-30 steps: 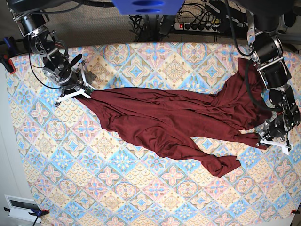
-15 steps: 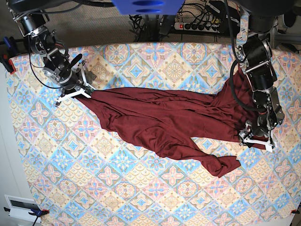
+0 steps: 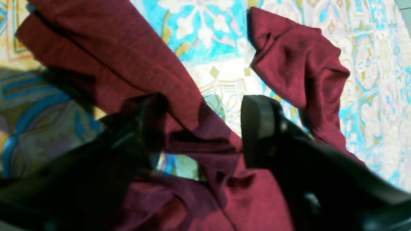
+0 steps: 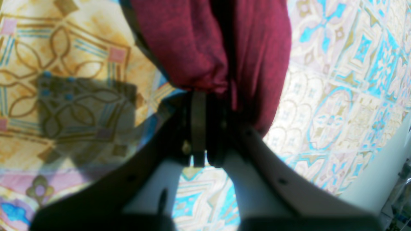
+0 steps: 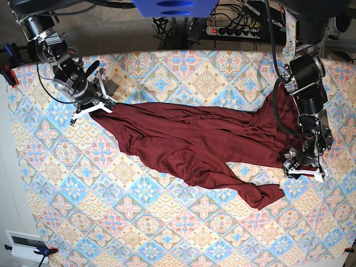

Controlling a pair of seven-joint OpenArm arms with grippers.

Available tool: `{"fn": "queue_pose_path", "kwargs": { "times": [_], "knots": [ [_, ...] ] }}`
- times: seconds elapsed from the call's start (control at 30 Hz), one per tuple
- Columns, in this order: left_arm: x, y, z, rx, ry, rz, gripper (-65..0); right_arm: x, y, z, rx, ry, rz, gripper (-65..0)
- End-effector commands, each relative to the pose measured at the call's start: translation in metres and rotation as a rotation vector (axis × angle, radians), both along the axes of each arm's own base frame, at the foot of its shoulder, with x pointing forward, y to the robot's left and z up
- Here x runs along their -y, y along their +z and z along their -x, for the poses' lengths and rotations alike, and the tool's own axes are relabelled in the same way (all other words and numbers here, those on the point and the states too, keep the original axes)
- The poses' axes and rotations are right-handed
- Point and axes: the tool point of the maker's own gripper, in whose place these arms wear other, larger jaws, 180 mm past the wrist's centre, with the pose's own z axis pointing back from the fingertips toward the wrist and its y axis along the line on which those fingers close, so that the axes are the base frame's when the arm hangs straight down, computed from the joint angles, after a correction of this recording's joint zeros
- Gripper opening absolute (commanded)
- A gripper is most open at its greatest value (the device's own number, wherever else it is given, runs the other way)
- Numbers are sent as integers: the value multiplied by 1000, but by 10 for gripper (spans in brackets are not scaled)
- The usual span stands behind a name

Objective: Layout the t-shirt on the table in an organized manner, then fold the t-shirt properly
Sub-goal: 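Drag the held fabric with the left gripper back toward the shirt body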

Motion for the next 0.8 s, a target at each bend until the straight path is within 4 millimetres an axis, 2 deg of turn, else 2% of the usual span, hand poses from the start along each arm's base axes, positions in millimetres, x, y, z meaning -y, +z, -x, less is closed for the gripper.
{"fn": "queue_pose_path", "kwargs": {
  "times": [0.0, 0.1, 0.2, 0.3, 0.4, 0.47, 0.53, 0.63, 0.77],
  "knots": [
    [18, -8, 5, -78, -64, 25, -388, 2, 12, -10, 42, 7, 2, -650],
    [42, -6, -4, -84, -141, 2, -508, 0, 14, -11, 49, 12, -1, -650],
    [45, -5, -7, -88, -171, -24, -600, -7, 22, -13, 70, 27, -13, -650],
    [49, -2, -9, -87, -194, -37, -626, -8, 24, -14, 74, 30, -15, -650],
    [52, 22, -22, -40, -231, -64, -650, -8, 25, -14, 76, 31, -14, -650],
    [56, 34, -21, -20, -261, -80, -650, -8, 25, -14, 76, 31, -14, -650],
    [59, 56, -21, 34, -294, -121, -650, -8, 25, -14, 76, 31, -14, -650],
    [65, 85, -13, 103, -342, -182, -650, -8, 24, -14, 75, 30, -14, -650],
    [81, 117, 7, 201, -398, -223, -650, -6, 22, -13, 68, 25, -10, -650]
  ]
}}
